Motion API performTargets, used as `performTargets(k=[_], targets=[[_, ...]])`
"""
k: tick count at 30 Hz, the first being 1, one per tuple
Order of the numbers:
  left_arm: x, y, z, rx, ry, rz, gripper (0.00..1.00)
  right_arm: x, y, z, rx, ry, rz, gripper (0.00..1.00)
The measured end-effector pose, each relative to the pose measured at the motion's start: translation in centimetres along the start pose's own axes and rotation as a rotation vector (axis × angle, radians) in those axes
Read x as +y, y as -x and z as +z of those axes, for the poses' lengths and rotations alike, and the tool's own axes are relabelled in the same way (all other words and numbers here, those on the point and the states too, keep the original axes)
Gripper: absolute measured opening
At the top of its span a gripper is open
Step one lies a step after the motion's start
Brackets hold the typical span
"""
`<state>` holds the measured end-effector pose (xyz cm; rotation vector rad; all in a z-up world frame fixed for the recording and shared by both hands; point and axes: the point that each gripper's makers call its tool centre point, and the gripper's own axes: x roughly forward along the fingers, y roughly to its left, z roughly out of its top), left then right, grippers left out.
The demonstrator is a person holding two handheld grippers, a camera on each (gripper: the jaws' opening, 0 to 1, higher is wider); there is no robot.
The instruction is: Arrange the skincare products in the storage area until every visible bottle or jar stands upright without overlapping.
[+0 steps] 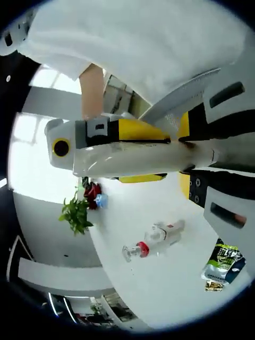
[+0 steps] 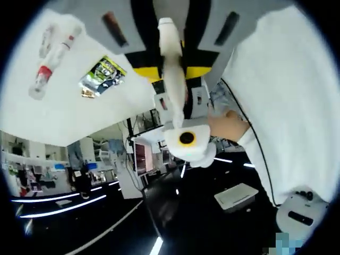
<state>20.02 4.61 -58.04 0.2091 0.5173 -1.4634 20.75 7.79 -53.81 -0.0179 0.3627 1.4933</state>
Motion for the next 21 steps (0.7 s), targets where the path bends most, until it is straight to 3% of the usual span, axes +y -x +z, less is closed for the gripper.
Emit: performTargets(k=[3,11,16,21], targets=[[0.3,-0.2,-0.2,0.022,-0.036,0.022,0.17,-0.2,0.0,-0.3,0.014,0.013,0.004,0.15],[1.6,-0.4,-0.5,0.023,-0.032,0.062,0.15,-1.5,-0.1,-0.6,0.003,-0.007,-0.036,0.17],[2.7,-1.0,-1.6,0.055,-0.041,0.079,0.15,-2.5,-0.6,-1.8,0.047,-0.022,-0.084,0.18],[3.5,-1.5,-2.7,0.046,-0.001,0.078,0.15,-3.6,-1.1,-3.0,0.076,-0.037,-0.123,0.19]])
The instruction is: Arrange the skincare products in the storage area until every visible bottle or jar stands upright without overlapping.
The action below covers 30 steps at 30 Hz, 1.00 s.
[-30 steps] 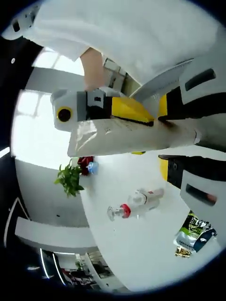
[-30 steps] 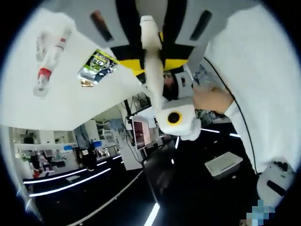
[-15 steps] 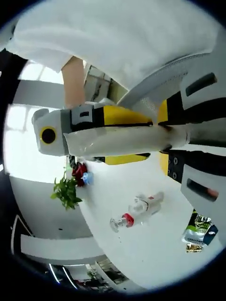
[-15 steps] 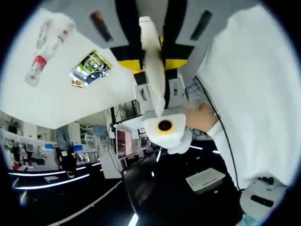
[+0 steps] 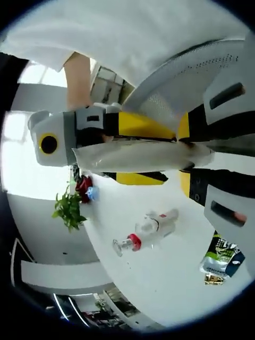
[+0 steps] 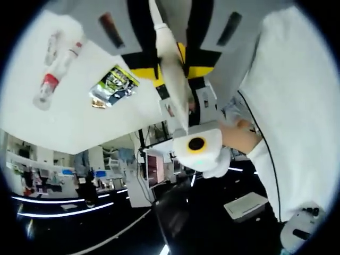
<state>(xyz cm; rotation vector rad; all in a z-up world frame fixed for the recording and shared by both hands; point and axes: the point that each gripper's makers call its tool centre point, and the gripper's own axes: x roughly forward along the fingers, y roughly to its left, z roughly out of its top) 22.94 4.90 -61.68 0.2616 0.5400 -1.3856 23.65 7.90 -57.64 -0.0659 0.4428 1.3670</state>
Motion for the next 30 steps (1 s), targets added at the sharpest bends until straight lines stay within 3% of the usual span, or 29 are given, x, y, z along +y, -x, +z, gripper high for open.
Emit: performTargets(k=[13,25,30], targets=[[2.0,-1.7,-2.8,0.038,-0.009,0.017,0.15,-2.3,-1.6,-3.0,0.067,-0.036,-0.079,0.21],[3.4,-2.5,-3.5,0.026,-0.039,0.033,0.15,-3.9,-2.0,-3.8,0.076,-0.054,-0.153,0.23],[3.7,-2.7,-3.8,0.027,-0.049,0.032,0.16,-4.6,-1.9,-3.9,0.063,-0.072,-0.187,0.29]])
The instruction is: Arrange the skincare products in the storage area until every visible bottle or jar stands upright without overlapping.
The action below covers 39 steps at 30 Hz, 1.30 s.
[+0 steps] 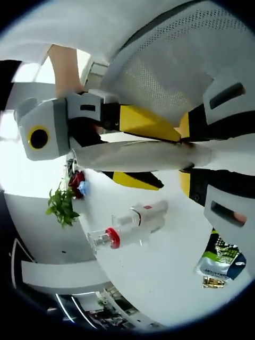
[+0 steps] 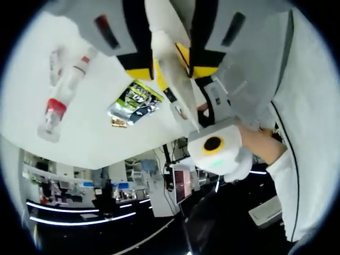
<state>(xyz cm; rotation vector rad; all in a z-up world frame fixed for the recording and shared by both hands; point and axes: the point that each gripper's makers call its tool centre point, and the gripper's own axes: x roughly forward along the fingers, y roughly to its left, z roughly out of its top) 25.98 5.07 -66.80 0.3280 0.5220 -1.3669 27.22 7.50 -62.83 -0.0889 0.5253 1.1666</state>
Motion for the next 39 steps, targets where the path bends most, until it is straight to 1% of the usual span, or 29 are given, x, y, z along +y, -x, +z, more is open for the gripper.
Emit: performTargets(k=[3,7,13,16,17,24,28,31,34,39], targets=[[0.2,-0.2,-0.2,0.005,-0.003,0.0,0.16,-0.3,0.0,-0.1,-0.005,-0.01,-0.013,0.32],[0.5,-0.3,-0.1,-0.006,-0.003,0.0,0.16,-0.7,0.2,-0.4,-0.009,-0.028,-0.035,0.36],[1.9,-0.6,0.2,-0.019,-0.006,0.013,0.16,-1.0,0.7,-0.9,-0.01,-0.055,-0.056,0.4],[2.8,-0.7,0.4,-0.023,-0.005,0.019,0.16,-1.5,1.1,-1.2,-0.01,-0.07,-0.082,0.45],[3.1,-0.8,0.4,-0.026,-0.006,0.023,0.16,-1.7,1.3,-1.4,-0.007,-0.074,-0.091,0.48],[4.5,-1.1,0.8,-0.028,-0.013,0.025,0.16,-2.6,2.2,-2.3,0.003,-0.097,-0.138,0.61],[5.9,-1.2,1.0,-0.025,-0.026,0.03,0.16,-3.1,2.8,-2.7,0.004,-0.111,-0.167,0.67],[7.1,-1.3,1.1,-0.022,-0.029,0.037,0.16,-3.5,3.3,-2.9,0.003,-0.122,-0.188,0.7],[8.4,-1.3,1.3,-0.017,-0.039,0.048,0.16,-3.8,3.9,-3.1,-0.002,-0.136,-0.208,0.71],[9.8,-1.6,1.8,-0.018,-0.043,0.051,0.16,-4.3,4.7,-3.5,-0.004,-0.152,-0.244,0.74]])
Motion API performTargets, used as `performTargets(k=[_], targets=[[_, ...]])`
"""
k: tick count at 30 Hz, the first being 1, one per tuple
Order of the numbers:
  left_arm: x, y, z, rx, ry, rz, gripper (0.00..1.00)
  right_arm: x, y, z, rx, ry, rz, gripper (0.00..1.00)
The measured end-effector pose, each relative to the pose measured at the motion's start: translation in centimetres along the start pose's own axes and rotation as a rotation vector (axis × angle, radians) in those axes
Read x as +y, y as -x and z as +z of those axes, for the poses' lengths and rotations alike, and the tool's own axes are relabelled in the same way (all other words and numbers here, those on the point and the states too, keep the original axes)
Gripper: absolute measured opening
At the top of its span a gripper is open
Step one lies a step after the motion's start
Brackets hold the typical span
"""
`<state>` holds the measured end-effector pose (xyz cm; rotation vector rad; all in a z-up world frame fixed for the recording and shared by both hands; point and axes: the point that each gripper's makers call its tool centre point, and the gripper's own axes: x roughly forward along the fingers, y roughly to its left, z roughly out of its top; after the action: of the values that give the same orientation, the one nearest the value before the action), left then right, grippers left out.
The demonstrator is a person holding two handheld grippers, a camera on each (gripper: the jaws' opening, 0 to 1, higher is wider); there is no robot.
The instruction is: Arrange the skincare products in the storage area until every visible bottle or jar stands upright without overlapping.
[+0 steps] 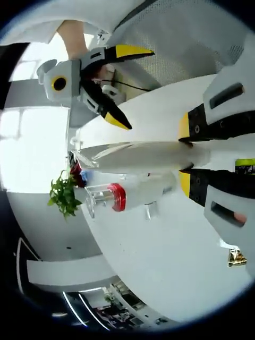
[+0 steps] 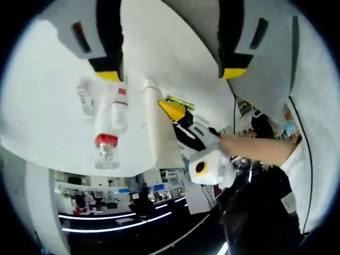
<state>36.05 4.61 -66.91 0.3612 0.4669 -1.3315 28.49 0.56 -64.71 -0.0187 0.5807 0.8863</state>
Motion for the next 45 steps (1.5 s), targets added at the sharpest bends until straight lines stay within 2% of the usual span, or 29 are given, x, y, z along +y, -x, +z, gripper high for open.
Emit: performTargets(k=[7,20,32,45], targets=[[1.9,-0.7,0.7,-0.006,-0.003,0.003,0.16,-0.9,0.7,-0.2,-0.007,-0.028,-0.04,0.8],[5.1,-2.1,1.7,-0.004,-0.021,-0.001,0.16,-0.7,0.8,-0.9,-0.007,-0.068,-0.065,0.8],[5.5,-2.3,1.8,-0.015,-0.007,-0.005,0.16,-0.7,1.0,-1.2,-0.009,-0.087,-0.078,0.81],[5.5,-2.5,1.7,0.005,-0.018,-0.012,0.17,-0.6,1.1,-1.0,-0.011,-0.084,-0.078,0.81]])
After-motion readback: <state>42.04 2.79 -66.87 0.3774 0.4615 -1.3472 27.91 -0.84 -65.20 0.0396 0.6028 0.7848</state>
